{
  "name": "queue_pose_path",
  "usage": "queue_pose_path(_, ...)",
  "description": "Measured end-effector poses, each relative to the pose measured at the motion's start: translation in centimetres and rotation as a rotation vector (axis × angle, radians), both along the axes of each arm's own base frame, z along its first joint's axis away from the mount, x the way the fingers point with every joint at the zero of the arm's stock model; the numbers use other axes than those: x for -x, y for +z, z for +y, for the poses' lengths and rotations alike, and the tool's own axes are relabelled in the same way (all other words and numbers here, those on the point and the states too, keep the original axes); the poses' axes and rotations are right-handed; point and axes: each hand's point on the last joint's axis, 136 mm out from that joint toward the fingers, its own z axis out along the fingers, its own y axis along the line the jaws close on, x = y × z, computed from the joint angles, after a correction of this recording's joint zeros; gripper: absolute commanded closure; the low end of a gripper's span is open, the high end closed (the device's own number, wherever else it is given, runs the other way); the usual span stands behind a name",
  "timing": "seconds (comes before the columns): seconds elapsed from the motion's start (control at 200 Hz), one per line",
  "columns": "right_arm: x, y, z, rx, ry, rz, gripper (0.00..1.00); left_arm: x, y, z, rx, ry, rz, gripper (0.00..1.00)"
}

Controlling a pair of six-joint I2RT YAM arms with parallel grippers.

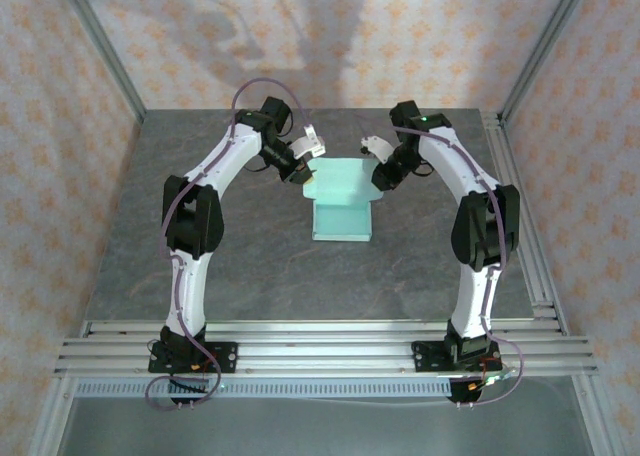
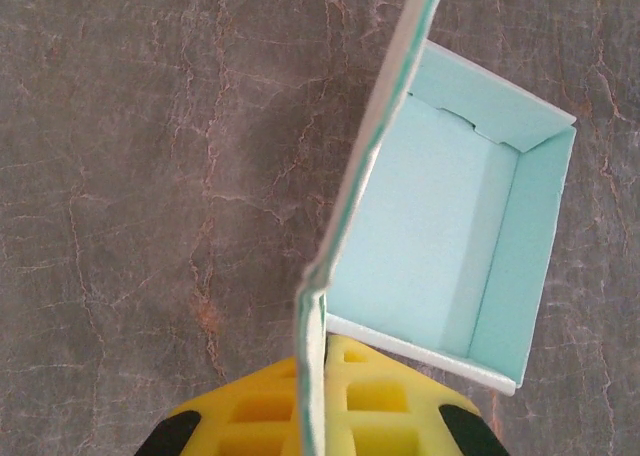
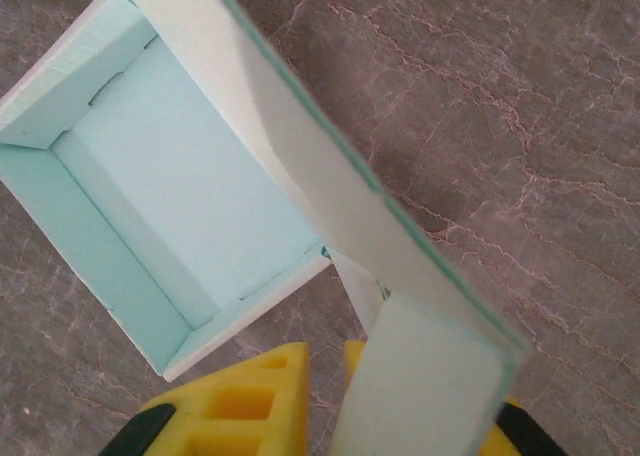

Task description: Fold the paper box

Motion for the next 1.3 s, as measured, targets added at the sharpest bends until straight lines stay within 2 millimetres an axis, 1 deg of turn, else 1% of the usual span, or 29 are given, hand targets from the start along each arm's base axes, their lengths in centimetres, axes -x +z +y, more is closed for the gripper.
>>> queue_pose_path(0.06, 0.0, 0.0, 0.0, 0.002, 0.003, 0.001, 1.00, 0.0, 0.0, 0.0, 0.000, 0.000, 0.001, 1.00)
queue_pose_path(0.195, 0.0, 0.0, -0.4, 0.003, -0.006, 0.007, 1.00, 0.0, -0.1, 0.1, 0.000, 0.003, 0.005, 1.00)
queue_pose_path(0.435, 0.1, -0.1, -0.3, -0.008, -0.026, 0.002, 1.00, -0.2, 0.0, 0.1, 0.004, 0.026, 0.015, 1.00)
queue_pose_path(0.49, 0.4, -0.1, -0.3, -0.016, -0.036, -0.004, 0.89, -0.3, 0.0, 0.1, 0.006, 0.031, 0.014, 1.00)
queue_pose_path(0.51, 0.5, -0.1, -0.3, -0.018, -0.036, -0.007, 0.83, -0.3, 0.0, 0.1, 0.006, 0.031, 0.014, 1.00)
queue_pose_path(0.525, 0.6, -0.1, -0.4, -0.020, -0.044, -0.009, 0.76, -0.3, 0.0, 0.0, 0.006, 0.032, 0.013, 1.00)
queue_pose_path(0.556, 0.7, -0.1, -0.4, -0.023, -0.053, -0.010, 0.68, -0.4, 0.0, 0.0, 0.007, 0.033, 0.011, 1.00)
queue_pose_path(0.611, 0.8, 0.0, -0.5, -0.024, -0.061, -0.022, 0.65, -0.3, 0.0, 0.0, 0.008, 0.033, 0.012, 1.00)
queue_pose_path(0.661, 0.7, 0.1, -0.5, -0.026, -0.085, -0.024, 0.56, -0.3, 0.0, 0.0, 0.007, 0.033, 0.011, 1.00)
queue_pose_path(0.716, 0.2, 0.2, -0.6, -0.028, -0.102, -0.042, 0.50, -0.3, 0.0, 0.0, 0.007, 0.032, 0.011, 1.00)
queue_pose_path(0.766, -0.2, 0.3, -0.7, -0.028, -0.119, -0.053, 0.42, -0.3, 0.0, 0.0, 0.007, 0.032, 0.011, 1.00)
queue_pose_path(0.821, -0.5, 0.5, -0.9, -0.024, -0.131, -0.060, 0.39, -0.3, 0.0, 0.0, 0.007, 0.029, 0.009, 1.00)
queue_pose_path(0.996, -1.7, 1.8, -0.6, -0.032, -0.122, -0.104, 0.38, -0.3, -0.1, 0.0, 0.005, 0.020, 0.008, 1.00)
queue_pose_path(1.161, -1.5, 1.8, -0.6, -0.028, -0.091, -0.107, 0.43, -0.4, 0.0, 0.0, 0.004, 0.017, 0.008, 1.00)
queue_pose_path(1.256, -1.2, 1.8, -0.3, -0.039, -0.063, -0.083, 0.50, -0.4, -0.1, 0.0, 0.004, 0.014, 0.007, 1.00)
queue_pose_path(1.301, -1.2, 1.7, -0.1, -0.045, -0.052, -0.074, 0.57, -0.4, -0.1, 0.0, 0.004, 0.012, 0.007, 1.00)
